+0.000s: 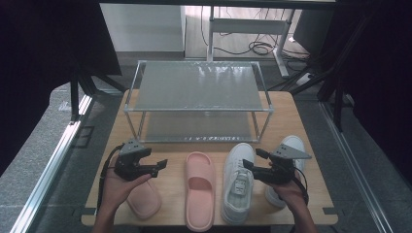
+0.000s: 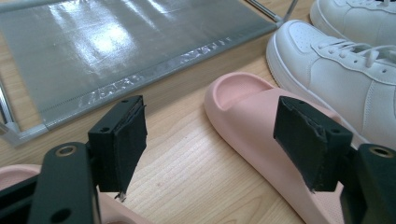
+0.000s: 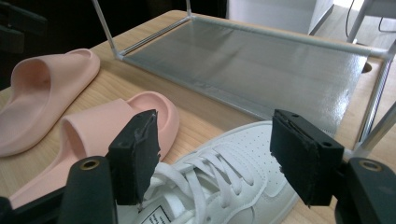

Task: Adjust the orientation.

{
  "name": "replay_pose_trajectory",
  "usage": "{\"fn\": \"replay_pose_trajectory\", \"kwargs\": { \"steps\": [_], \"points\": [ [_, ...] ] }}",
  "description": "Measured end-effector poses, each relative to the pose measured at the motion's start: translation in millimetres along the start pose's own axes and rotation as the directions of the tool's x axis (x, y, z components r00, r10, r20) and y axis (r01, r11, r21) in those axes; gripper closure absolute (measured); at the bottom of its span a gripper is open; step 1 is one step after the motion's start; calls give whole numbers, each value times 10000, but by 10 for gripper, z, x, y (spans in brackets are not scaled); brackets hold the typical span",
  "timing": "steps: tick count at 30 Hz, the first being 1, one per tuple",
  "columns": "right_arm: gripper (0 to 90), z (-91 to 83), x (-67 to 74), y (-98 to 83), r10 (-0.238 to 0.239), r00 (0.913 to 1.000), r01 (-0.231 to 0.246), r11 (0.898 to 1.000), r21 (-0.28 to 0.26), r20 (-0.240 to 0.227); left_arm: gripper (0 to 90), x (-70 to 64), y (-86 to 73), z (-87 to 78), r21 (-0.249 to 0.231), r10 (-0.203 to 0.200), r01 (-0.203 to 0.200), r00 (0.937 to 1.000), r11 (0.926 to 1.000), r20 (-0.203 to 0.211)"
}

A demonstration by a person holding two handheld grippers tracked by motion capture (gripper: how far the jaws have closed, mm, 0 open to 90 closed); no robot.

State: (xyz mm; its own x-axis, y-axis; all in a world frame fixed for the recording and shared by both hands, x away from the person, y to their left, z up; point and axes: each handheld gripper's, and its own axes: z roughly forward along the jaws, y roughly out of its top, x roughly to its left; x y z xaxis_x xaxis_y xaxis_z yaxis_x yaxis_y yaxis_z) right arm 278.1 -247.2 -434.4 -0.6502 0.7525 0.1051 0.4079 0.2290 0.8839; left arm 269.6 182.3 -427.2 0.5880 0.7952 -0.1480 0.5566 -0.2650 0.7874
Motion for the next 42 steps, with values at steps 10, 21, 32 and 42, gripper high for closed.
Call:
{"fn": "replay_pose_trajectory", "kwargs": {
  "steps": [10, 21, 32, 42],
  "points": [
    [293, -31, 1, 27, 316, 9995, -314, 9992, -235, 89, 538, -6, -3, 33, 114, -112, 109, 9996, 9999, 275],
    [326, -80, 26, 36, 95, 9999, -98, 9992, -394, -66, 897, -68, -59, 83, 486, -122, 110, 9997, 9988, 234],
    [335, -97, 101, 126, -87, 9999, 91, 9989, -461, 79, 899, -291, -273, 297, 1343, -87, 3, 9981, 9909, 615],
    [338, -37, 132, 165, -282, 9996, 286, 9985, -475, 92, 898, -354, -671, 351, 2345, -262, 236, 9996, 9718, 80]
  ]
}}
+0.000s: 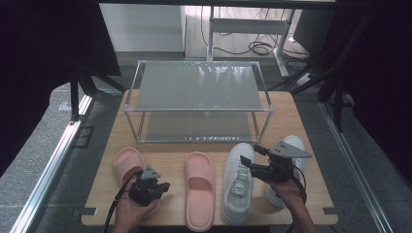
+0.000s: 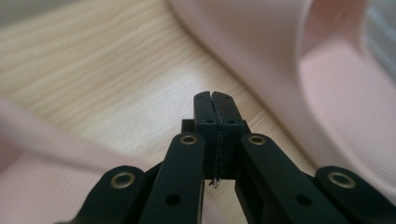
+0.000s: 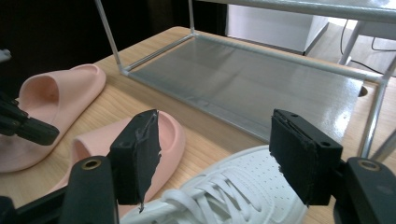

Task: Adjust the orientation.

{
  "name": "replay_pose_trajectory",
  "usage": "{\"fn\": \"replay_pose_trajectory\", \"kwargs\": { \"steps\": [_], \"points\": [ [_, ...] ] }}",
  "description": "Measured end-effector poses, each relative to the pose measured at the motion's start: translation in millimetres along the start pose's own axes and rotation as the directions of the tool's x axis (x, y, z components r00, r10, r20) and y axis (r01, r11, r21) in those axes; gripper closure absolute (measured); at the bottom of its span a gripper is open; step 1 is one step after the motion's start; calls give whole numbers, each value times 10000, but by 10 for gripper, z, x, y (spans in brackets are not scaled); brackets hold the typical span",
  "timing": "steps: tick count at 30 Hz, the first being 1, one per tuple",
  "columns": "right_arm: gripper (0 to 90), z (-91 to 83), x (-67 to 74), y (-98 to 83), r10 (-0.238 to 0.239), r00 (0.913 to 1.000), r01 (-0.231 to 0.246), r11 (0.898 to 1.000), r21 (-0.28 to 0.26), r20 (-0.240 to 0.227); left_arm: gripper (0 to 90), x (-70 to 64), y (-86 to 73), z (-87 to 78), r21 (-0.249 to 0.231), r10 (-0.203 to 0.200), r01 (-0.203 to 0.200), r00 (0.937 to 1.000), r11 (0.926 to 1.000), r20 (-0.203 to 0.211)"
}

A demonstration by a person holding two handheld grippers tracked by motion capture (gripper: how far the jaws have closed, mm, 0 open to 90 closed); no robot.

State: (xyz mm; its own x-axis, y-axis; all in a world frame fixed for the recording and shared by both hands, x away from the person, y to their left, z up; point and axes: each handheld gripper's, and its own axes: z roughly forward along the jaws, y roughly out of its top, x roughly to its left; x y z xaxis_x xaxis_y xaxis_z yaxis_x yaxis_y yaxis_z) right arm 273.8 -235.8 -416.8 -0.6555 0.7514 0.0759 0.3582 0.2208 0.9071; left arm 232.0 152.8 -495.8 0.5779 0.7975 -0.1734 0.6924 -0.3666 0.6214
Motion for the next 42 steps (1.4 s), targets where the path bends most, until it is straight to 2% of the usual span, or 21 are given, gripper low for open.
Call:
{"fn": "replay_pose_trajectory", "kwargs": {
  "steps": [5, 9, 14, 27, 35, 42],
  "points": [
    [338, 10, 58, 21, -207, 9996, 207, 9998, -21, -168, 898, 61, -133, -4, 212, -348, 350, 9993, 9992, -101],
    [337, 22, 48, 30, -194, 9996, 194, 9998, -27, -181, 898, 102, -151, 1, 356, -461, 468, 9987, 9983, -202],
    [338, 8, 19, 10, -83, 10000, 83, 10000, 24, -30, 899, 137, -180, -16, 230, -573, 577, 9982, 9981, -146],
    [337, -42, 38, -23, -59, 9998, 58, 9999, 83, 167, 897, 205, -323, -143, 274, -674, 670, 9976, 9974, 126],
    [338, -36, 80, -22, -164, 9998, 163, 9998, 114, 148, 895, 250, -437, -252, 328, -741, 737, 9972, 9967, 88],
    [336, -20, 60, -28, -151, 9998, 149, 9998, 127, 119, 895, 306, -503, -322, 381, -876, 872, 9961, 9955, 107]
  ]
}}
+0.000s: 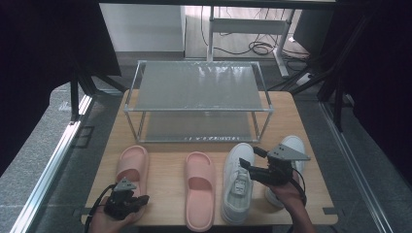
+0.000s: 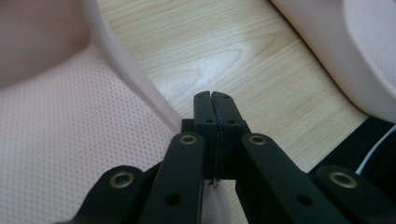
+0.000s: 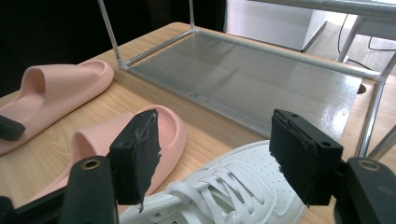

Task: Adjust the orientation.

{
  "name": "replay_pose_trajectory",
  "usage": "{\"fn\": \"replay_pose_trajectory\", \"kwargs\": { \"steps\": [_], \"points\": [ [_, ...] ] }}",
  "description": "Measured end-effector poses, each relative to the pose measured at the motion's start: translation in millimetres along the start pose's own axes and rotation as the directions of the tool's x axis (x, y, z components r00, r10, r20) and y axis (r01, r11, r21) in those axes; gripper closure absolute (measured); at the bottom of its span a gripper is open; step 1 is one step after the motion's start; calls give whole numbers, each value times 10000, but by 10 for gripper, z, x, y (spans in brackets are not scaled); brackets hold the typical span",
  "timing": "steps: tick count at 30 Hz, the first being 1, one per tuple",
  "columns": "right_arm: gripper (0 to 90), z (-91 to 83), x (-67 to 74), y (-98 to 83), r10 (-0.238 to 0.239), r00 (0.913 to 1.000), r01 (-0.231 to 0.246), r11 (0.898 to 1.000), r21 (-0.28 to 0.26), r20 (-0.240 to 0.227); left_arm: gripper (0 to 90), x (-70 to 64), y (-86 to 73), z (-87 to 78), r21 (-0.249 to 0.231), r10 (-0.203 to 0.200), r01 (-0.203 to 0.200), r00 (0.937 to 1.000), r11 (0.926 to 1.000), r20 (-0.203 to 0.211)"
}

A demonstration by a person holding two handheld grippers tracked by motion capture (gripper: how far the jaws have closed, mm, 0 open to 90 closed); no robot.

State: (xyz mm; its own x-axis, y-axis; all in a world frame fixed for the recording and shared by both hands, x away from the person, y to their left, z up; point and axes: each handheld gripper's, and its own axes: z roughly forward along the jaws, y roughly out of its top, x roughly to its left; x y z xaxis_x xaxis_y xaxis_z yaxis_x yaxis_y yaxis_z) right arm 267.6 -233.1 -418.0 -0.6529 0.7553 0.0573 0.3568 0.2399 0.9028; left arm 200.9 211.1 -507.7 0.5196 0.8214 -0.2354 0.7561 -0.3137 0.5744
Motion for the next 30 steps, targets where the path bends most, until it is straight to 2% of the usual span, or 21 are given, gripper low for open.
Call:
{"fn": "replay_pose_trajectory", "kwargs": {
  "steps": [6, 9, 18, 21, 24, 27, 28, 30],
  "points": [
    [337, -13, -3, 0, 22, 10000, -22, 10000, -8, 26, 893, 47, -87, -89, 73, -154, 156, 9996, 9999, -229],
    [337, -5, -5, -3, 11, 10000, -11, 10000, 15, 36, 892, 119, -144, -159, 114, -324, 327, 9989, 9994, -326],
    [337, 12, -13, -14, 40, 10000, -40, 10000, 89, 64, 873, 195, -197, -232, 108, -519, 525, 9974, 9986, -505],
    [337, 13, -18, -15, 55, 10000, -55, 9999, 86, 77, 876, 174, -130, -287, -264, -424, 415, 9984, 9988, -362],
    [336, 12, -23, -16, 56, 9999, -57, 10000, 70, 84, 879, 173, -74, -342, -532, -363, 342, 9985, 9980, -404],
    [337, 3, -30, -18, 73, 9999, -74, 9999, 86, 103, 882, 238, 44, -468, -1102, -373, 311, 9978, 9934, -541],
    [337, 3, -30, -18, 73, 9999, -74, 9999, 86, 103, 884, 238, 44, -468, -1102, -373, 311, 9978, 9934, -541],
    [337, 2, -33, -21, 94, 9999, -94, 9999, 64, 128, 886, 317, 129, -541, -1525, -482, 394, 9974, 9875, -541]
  ]
}}
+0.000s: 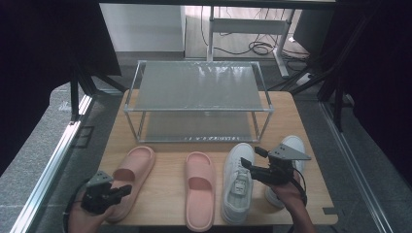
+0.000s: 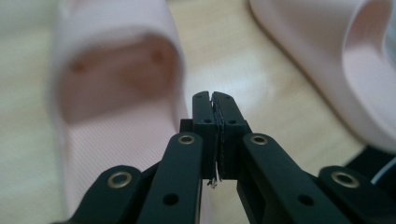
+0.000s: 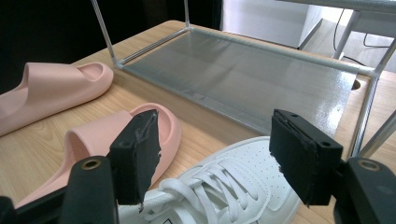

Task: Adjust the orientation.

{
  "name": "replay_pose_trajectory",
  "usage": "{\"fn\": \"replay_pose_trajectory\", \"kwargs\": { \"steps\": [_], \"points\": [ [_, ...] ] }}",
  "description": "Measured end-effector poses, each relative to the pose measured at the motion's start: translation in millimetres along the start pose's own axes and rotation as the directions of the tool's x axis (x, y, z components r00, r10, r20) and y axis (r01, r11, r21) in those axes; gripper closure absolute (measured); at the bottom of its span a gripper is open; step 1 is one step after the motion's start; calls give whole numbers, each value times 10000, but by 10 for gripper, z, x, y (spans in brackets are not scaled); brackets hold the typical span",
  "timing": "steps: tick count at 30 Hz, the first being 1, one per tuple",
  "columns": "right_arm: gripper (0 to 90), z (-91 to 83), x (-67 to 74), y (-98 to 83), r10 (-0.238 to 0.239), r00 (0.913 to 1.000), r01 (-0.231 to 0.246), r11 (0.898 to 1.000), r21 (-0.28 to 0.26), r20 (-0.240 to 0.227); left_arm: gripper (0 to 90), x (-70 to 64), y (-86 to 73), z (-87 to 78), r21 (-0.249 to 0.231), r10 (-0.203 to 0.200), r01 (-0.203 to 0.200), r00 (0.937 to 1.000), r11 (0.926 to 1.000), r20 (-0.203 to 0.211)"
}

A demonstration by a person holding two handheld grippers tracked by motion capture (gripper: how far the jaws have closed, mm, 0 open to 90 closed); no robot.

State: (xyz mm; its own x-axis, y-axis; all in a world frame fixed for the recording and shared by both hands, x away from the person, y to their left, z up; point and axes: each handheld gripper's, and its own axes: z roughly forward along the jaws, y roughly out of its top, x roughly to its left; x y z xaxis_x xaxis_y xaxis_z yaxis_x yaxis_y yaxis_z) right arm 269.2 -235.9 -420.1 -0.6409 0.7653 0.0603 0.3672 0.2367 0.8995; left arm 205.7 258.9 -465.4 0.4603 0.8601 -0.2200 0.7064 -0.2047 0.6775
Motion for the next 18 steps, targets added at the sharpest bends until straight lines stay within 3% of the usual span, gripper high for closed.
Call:
{"fn": "replay_pose_trajectory", "kwargs": {
  "steps": [4, 8, 12, 18],
  "points": [
    [337, 6, 0, -3, -7, 10000, 7, 10000, 24, 15, 892, 227, 211, -22, -506, -264, 245, 9990, 9984, -355],
    [337, 13, -4, -8, -14, 10000, 14, 10000, 38, 44, 895, 370, 343, 49, -642, -328, 291, 9978, 9975, -572],
    [338, 21, -8, -18, -5, 10000, 5, 10000, 83, 70, 895, 473, 414, 133, -597, -364, 322, 9968, 9977, -708],
    [338, 32, -18, -35, 15, 9999, -16, 9999, 126, 119, 896, 765, 488, 360, -175, -699, 685, 9930, 9975, -954]
  ]
}}
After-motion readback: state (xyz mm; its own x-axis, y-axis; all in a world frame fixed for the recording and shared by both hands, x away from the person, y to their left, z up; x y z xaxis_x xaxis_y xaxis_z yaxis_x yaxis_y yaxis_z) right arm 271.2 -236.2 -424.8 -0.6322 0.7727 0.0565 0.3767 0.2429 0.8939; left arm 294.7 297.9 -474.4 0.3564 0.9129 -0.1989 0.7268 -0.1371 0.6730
